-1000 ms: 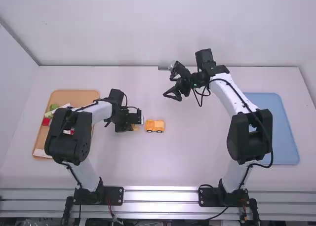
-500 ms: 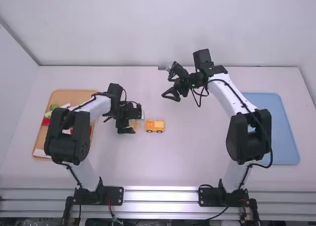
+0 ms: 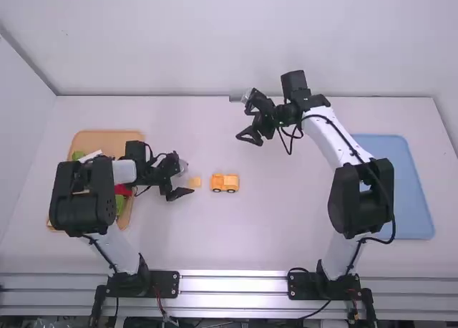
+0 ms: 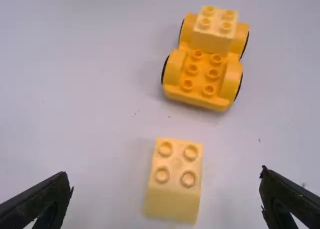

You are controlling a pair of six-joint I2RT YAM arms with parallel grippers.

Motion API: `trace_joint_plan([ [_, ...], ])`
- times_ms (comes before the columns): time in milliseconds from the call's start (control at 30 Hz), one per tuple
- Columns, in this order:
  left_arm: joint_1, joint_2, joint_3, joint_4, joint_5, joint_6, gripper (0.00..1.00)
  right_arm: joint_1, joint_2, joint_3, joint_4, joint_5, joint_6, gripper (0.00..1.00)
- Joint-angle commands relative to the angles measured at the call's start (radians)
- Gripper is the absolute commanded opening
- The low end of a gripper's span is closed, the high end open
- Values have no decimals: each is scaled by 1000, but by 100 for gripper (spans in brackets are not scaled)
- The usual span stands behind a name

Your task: Assemble lego blocks to make yellow taxi

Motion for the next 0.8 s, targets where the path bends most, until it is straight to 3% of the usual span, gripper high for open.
trace_joint_plan([
  [0,-9,24,-55,58,85,-34,99,-6,-35,27,-3,-8,-8,99],
  [133,-7,74,-60,113,83,-29,99,-6,-35,27,-5,-7,-7,98],
  [400,-10,185,47,52,117,45,100,-6,-35,27,-21,-6,-8,99],
  [567,-9,223,92,-32,141,173,81,-6,-35,27,-27,-6,-7,98],
  [633,-10,225,93,-39,114,174,61,-6,-35,27,-26,-6,-8,99],
  [700,-10,224,92,-43,107,174,55,-6,-35,27,-26,-6,-8,99],
  [767,-9,224,92,-61,106,209,37,-6,-35,27,-21,-6,-7,98],
])
